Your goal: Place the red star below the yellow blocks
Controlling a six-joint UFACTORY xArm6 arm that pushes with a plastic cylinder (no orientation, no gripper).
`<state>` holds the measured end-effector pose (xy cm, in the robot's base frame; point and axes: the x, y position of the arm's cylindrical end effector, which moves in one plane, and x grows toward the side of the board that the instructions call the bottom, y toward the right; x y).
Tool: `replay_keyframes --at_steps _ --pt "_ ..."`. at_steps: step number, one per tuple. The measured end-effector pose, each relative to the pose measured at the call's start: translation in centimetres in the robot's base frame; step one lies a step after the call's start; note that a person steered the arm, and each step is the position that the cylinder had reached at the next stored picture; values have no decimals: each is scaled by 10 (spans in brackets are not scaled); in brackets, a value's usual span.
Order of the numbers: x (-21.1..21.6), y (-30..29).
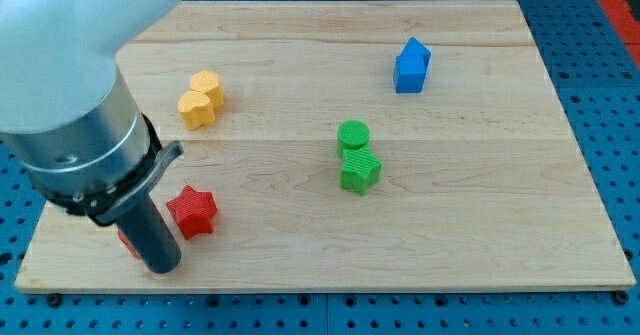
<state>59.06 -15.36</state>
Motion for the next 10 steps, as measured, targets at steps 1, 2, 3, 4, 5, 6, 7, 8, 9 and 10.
replay_keyframes --at_steps 1,2,3,4,5,6,7,8,9,10 --pt "-14 8" --pt "-25 26" --pt "-39 36" --pt "-62 36" --pt "-87 36" --pt "-106 36" --pt "-106 68" --pt "-108 76" --pt "-131 71" --pt "-147 55"
